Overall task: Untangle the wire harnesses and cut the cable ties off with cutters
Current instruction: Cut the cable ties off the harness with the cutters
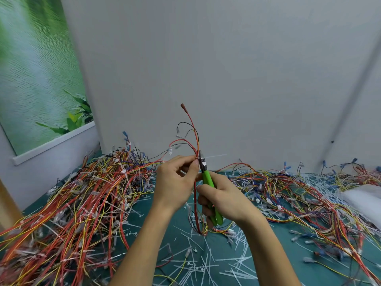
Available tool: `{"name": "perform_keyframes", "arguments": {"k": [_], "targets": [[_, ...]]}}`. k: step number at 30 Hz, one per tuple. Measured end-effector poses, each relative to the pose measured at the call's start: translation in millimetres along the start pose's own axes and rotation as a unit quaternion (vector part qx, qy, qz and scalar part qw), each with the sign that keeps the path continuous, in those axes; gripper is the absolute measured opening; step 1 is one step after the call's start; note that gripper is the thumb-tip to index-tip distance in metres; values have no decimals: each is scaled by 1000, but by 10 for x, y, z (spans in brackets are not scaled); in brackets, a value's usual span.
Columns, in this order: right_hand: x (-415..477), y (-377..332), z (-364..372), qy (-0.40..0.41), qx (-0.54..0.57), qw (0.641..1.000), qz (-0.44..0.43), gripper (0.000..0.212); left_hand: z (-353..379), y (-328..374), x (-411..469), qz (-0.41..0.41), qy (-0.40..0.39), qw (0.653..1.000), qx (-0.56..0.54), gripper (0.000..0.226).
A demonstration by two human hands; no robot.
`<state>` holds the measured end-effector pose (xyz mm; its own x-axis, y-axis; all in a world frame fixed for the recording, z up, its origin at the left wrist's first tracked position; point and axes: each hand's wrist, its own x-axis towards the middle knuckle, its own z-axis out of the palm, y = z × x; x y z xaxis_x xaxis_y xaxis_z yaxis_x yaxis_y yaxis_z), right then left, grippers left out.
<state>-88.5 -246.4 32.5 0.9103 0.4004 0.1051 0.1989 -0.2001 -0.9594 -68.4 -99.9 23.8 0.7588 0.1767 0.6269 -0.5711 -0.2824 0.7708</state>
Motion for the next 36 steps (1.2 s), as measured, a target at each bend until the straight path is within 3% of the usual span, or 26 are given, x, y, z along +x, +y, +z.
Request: {"name": "perform_keyframes", "arguments": {"k": [17,21,28,36], "targets": [[25,33,-8,-11,-26,1000,-9,12,13,-75,2,-18,-8,1000,6,14],[31,48,-29,-19,-29,999,9,25,18,-66,-1,-21,-18,1000,-15,19],[33,32,-1,-17,-39,999,-1,18,32,-78,-10,-14,-10,999,28,15],[32,65,-5,-8,-92,996,-15,21,61,-81,-24,-40,0,999,-10,15]]}}
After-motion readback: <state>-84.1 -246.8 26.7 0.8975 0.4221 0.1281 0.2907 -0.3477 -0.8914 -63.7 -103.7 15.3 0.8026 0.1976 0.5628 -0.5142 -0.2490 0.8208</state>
